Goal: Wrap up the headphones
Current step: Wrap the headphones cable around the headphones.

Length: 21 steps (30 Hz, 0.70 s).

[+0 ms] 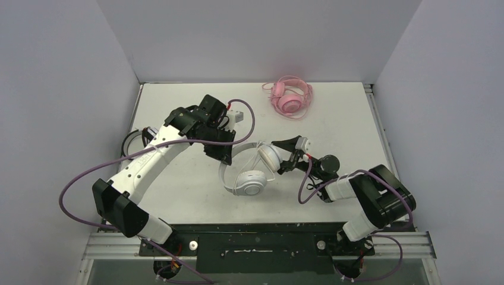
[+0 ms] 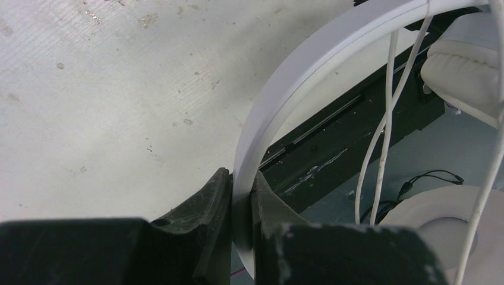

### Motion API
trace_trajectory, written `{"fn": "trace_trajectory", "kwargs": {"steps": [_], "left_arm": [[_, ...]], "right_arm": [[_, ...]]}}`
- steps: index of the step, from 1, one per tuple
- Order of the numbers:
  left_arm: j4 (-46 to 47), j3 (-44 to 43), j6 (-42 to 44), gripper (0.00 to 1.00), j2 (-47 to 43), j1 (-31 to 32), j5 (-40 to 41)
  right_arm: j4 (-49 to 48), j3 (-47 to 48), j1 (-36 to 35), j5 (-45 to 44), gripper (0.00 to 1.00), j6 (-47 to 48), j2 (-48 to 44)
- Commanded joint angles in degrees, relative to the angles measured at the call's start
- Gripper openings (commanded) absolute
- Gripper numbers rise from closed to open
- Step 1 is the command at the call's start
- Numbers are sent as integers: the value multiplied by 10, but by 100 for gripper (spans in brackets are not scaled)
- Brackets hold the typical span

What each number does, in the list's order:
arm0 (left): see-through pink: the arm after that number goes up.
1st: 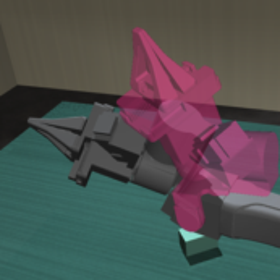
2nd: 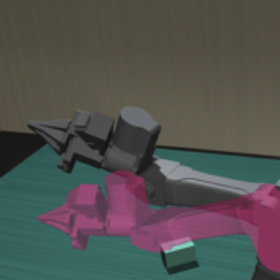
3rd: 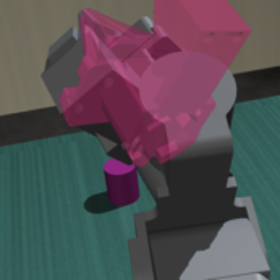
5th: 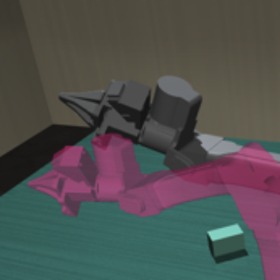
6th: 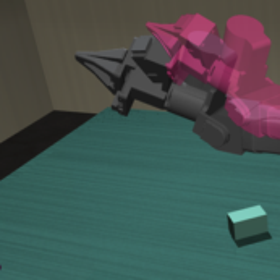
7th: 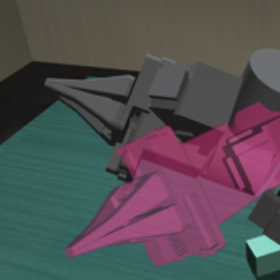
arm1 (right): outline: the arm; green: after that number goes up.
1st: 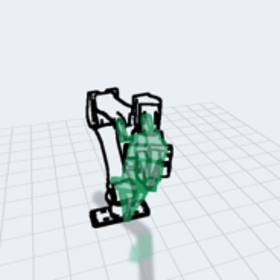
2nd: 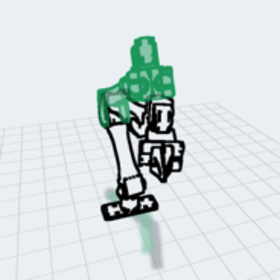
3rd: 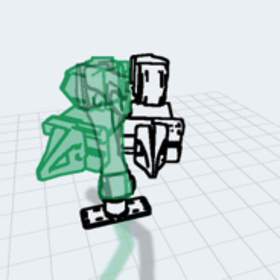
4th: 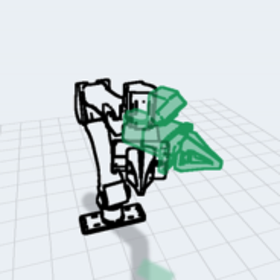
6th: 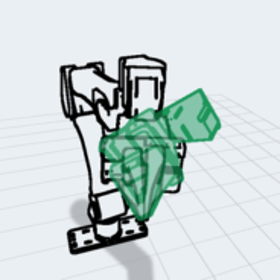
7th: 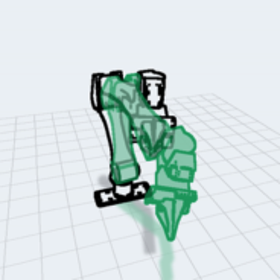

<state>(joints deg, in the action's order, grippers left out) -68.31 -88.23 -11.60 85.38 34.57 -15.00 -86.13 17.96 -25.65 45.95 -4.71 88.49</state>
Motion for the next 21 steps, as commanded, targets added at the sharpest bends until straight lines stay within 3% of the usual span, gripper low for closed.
{"fn": "trace_trajectory", "kwargs": {"steps": [1, 7, 15, 21], "left_arm": [[30, -13, -8, 0, -29, 6, -39], [32, -15, -10, 0, -29, 9, -46], [33, -18, -15, 0, -31, 9, -40], [39, -23, -20, 0, -35, 9, -41]], "right_arm": [[-158, 21, -5, 26, 61, 6, -27], [-158, 20, -6, 36, 50, 1, -51], [-151, 18, -4, 42, 0, -16, -67], [-114, 28, -3, -7, 0, -70, -40]]}}
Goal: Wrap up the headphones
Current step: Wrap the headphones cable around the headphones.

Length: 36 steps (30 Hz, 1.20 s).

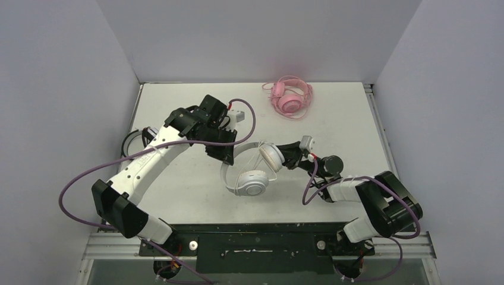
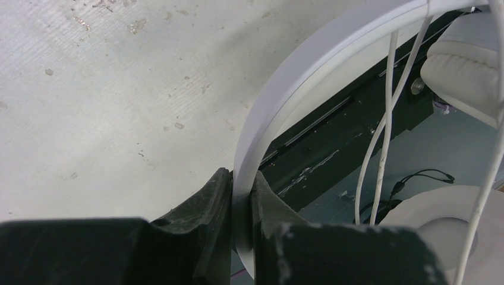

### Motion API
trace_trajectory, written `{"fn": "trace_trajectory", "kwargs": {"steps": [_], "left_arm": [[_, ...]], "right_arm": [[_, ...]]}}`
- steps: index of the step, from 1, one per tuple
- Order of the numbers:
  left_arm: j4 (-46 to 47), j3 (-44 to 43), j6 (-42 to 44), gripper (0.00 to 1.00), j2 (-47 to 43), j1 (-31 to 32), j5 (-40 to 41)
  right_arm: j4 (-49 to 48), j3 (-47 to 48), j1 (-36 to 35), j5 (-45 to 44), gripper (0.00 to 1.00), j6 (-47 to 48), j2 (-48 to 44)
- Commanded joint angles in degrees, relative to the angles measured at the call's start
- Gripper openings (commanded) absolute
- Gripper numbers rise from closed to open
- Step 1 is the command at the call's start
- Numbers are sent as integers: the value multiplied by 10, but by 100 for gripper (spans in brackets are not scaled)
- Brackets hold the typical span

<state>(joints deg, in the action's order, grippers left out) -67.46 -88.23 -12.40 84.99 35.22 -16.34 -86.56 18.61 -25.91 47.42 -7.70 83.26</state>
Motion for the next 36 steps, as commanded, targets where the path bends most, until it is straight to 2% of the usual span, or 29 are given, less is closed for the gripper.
{"fn": "trace_trajectory", "kwargs": {"steps": [1, 5, 8, 12, 18, 25, 31, 36], "left_arm": [[33, -22, -12, 0, -33, 3, -30], [39, -17, -10, 0, -38, 3, -35], [44, -14, -8, 0, -41, 3, -35], [55, -6, -12, 0, -45, 2, -29], [130, 38, -73, 0, -69, -7, 14], [259, 151, -167, 0, -128, -88, 34], [316, 244, -208, 0, -151, -120, 81], [375, 331, -253, 0, -156, -131, 108]], "right_arm": [[-104, 22, 0, -34, 0, -50, 16], [-44, 48, 1, -62, 0, -85, 29], [43, 82, 1, -65, 0, -105, 37], [85, 104, -1, -80, 0, -141, 56], [184, 147, -12, -107, 0, -211, 94], [147, 158, -68, -163, 0, -326, 158], [15, 179, -110, -205, 0, -477, 279], [43, 211, -149, -257, 0, -495, 336]]}}
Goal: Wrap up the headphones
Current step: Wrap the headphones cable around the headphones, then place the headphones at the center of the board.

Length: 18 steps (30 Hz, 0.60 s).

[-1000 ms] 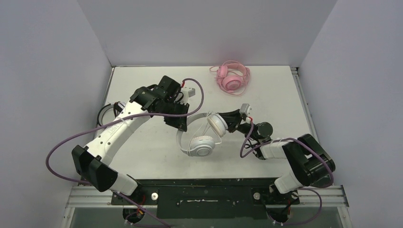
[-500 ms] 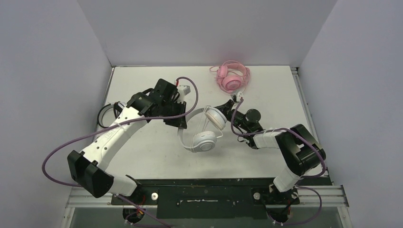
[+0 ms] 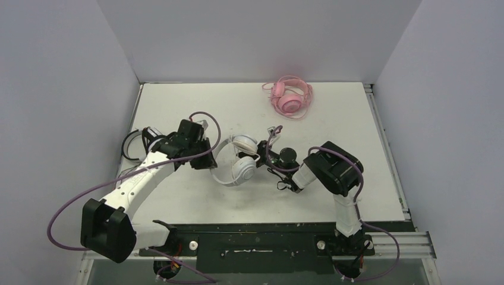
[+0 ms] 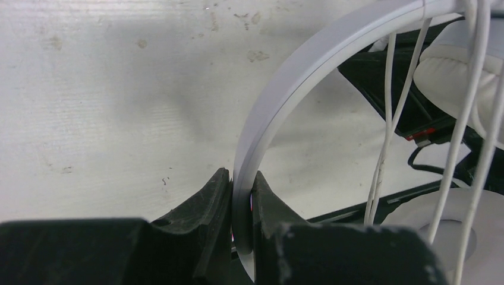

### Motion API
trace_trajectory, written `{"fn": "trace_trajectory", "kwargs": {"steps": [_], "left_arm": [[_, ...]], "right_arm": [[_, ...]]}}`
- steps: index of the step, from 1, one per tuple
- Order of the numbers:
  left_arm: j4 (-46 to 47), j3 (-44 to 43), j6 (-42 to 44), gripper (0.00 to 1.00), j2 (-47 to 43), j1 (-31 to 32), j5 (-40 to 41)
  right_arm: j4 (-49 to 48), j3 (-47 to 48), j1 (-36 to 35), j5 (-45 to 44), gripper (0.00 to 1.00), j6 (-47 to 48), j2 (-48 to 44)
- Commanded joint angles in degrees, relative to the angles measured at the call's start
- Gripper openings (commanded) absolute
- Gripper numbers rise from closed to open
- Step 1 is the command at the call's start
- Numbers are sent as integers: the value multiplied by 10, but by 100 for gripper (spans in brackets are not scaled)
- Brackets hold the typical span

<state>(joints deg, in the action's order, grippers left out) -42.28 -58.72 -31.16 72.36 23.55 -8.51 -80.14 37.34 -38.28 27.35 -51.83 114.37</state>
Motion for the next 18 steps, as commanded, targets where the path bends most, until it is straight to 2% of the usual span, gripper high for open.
{"fn": "trace_trajectory", "kwargs": {"steps": [1, 7, 10, 13, 18], "left_arm": [[136, 57, -78, 0, -33, -16, 42], [190, 143, -122, 0, -30, -37, 80], [203, 161, -134, 0, -26, -45, 88], [204, 172, -149, 0, -29, -59, 106], [205, 192, -159, 0, -42, -92, 107]], "right_arm": [[-7, 29, -33, -64, 0, -59, 31], [148, 68, -70, -103, 0, -132, 56], [181, 73, -84, -115, 0, -182, 62], [283, 95, -91, -123, 0, -232, 59], [258, 95, -97, -115, 0, -287, 73]]}}
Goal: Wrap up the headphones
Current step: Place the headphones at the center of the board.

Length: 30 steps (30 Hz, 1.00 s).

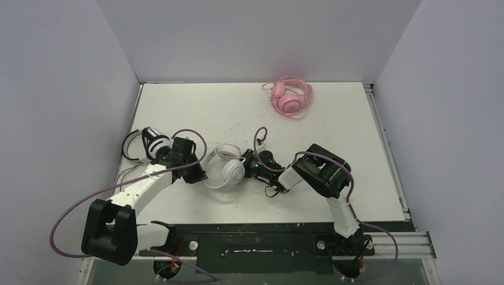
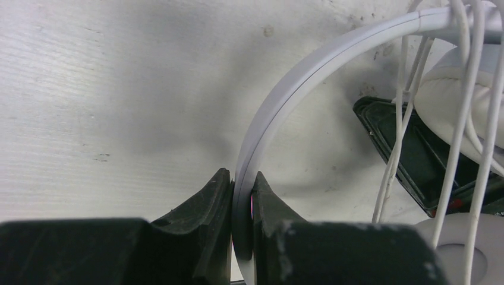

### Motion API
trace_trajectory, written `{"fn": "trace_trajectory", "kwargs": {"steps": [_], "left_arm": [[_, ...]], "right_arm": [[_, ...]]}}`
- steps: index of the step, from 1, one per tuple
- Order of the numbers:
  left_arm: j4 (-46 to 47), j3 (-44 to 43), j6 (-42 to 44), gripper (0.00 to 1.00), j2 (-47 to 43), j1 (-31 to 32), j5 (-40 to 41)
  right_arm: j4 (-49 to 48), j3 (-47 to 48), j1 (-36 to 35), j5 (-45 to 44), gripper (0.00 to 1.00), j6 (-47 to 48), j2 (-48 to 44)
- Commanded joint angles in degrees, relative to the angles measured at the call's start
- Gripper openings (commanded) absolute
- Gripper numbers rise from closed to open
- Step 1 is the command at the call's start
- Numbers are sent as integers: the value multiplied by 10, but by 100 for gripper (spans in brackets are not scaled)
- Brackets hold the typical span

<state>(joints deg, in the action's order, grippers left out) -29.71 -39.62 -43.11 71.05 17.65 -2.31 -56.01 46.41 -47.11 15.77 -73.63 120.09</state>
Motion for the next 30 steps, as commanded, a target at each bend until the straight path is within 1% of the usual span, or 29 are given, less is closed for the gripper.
{"fn": "trace_trajectory", "kwargs": {"steps": [1, 5, 6, 8, 12, 18, 23, 27, 30], "left_arm": [[80, 4, -38, 0, -31, -37, 46], [81, 10, -8, 0, -24, -48, 47], [80, 9, 1, 0, -19, -51, 46], [76, 9, 15, 0, -5, -57, 45], [87, 23, 27, 0, 11, -69, 41], [85, 36, 25, 0, 0, -83, 50], [53, 35, 21, 0, -24, -101, 90], [14, 20, 6, 0, -33, -111, 143], [-31, -3, -9, 0, -21, -116, 212]], "right_arm": [[6, 1, -10, 1, 0, -83, 20], [-32, 0, -8, 4, 1, -117, 33], [-32, 2, -6, 3, 5, -117, 35], [-19, 6, 1, 2, 19, -109, 37], [-14, -17, 15, -8, 29, -104, 30], [1, -61, 34, -15, 32, -77, -10], [67, -82, 48, -42, 39, -20, -88], [135, -81, 55, -62, 42, 42, -148], [181, -72, 57, -74, 42, 85, -187]]}}
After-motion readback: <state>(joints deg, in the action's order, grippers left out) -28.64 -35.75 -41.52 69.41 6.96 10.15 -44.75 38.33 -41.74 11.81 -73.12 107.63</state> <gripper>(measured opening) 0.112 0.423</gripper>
